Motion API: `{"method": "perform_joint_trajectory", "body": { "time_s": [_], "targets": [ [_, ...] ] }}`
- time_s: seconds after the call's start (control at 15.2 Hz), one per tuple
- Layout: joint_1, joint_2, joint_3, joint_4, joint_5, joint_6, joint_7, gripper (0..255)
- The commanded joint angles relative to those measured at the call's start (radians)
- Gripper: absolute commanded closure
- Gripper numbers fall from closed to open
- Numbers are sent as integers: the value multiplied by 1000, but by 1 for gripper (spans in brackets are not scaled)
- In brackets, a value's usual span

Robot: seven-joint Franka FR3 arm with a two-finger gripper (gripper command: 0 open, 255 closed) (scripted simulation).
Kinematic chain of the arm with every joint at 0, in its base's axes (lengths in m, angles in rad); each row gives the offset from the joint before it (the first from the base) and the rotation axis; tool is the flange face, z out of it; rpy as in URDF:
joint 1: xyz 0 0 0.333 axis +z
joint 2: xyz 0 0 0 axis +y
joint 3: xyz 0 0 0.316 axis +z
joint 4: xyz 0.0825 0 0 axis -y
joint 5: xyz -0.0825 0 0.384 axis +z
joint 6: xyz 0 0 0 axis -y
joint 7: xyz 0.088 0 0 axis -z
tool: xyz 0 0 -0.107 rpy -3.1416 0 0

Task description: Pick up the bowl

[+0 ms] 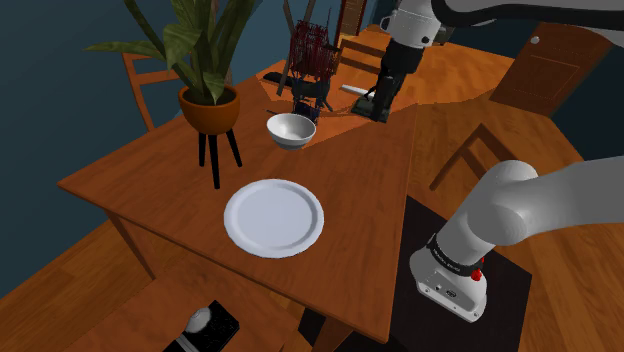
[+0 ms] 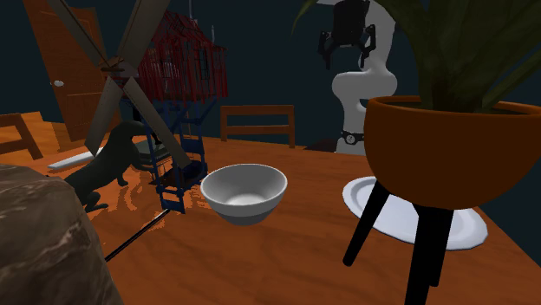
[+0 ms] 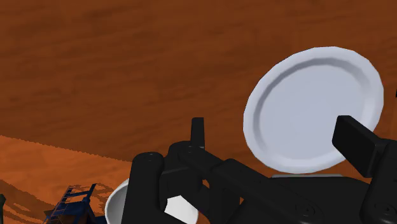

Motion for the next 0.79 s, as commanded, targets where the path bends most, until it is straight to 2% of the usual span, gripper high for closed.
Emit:
{"method": "perform_joint_trajectory", "body": {
  "time_s": [0.0,0.4,0.73],
  "targets": [
    [0,0,0,0,0,0,0,0],
    [-11,246,43,86,-18,142,44,0],
    [-23,456,74,194,-51,226,91,0]
  ]
}}
